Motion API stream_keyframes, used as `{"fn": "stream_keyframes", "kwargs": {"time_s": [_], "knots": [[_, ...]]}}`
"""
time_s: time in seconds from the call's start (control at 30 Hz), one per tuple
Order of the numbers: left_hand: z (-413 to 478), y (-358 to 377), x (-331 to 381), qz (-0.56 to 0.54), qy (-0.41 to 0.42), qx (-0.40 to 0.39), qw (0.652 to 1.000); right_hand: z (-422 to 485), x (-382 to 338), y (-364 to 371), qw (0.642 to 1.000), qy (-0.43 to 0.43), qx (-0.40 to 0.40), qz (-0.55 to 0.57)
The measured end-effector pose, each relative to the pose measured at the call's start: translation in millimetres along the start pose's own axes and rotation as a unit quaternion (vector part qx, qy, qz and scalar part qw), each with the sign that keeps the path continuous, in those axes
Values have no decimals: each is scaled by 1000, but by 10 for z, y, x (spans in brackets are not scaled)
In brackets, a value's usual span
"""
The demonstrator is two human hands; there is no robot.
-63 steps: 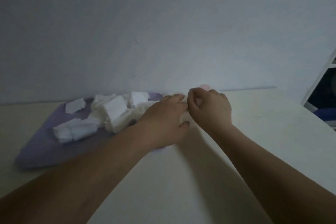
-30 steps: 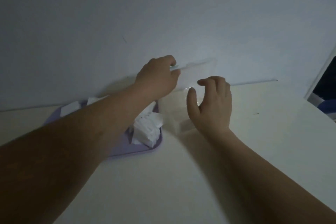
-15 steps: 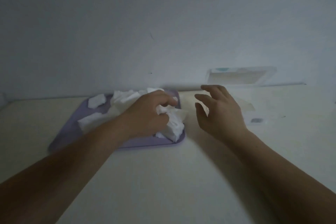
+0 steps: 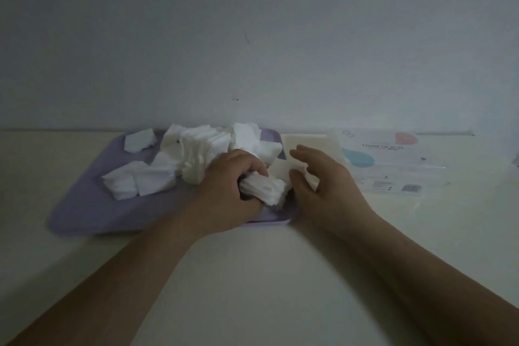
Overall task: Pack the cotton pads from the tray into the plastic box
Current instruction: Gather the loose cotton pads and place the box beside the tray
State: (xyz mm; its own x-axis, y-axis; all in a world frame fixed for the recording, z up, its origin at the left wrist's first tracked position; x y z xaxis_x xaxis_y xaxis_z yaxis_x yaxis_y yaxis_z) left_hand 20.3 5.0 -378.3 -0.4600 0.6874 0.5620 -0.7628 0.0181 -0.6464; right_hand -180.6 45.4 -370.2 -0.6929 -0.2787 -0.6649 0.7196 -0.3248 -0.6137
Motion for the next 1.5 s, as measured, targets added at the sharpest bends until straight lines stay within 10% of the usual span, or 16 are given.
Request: {"fn": "stream_keyframes", "kwargs": {"time_s": [0.27, 0.43, 0.6, 0.9, 1.13, 1.5], "knots": [[-32, 1, 63, 18, 5, 5, 1000, 84, -383, -401, 960, -106, 127, -225], [22, -86, 198, 56, 16, 27, 998, 332, -27, -630, 896, 85, -102, -423], [134, -165, 429, 108, 42, 52, 992, 319, 103, -783, 917, 85, -112, -374], [555, 430, 851, 128, -28, -173, 976, 327, -46, -899, 931, 34, -191, -310], [794, 652, 908, 226, 18, -99, 969, 45, 421, -1150, 981, 191, -24, -32], [1063, 419, 1107, 257, -33, -74, 963, -202, 727, -1080, 941, 212, 84, 248]]}}
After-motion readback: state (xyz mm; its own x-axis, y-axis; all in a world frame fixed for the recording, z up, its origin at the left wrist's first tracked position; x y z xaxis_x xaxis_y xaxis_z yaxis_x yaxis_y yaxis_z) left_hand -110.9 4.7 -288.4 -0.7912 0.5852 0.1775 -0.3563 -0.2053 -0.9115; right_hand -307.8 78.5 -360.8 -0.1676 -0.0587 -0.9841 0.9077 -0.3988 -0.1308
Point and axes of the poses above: each hand's wrist, its own z-axis towards the middle knuckle, its own y-axis out of the palm, x = y × z, the point moved 3 cm from there along z, towards the middle knuckle, and after that the axes turned 3 degrees about y, right-handed, at the moved point
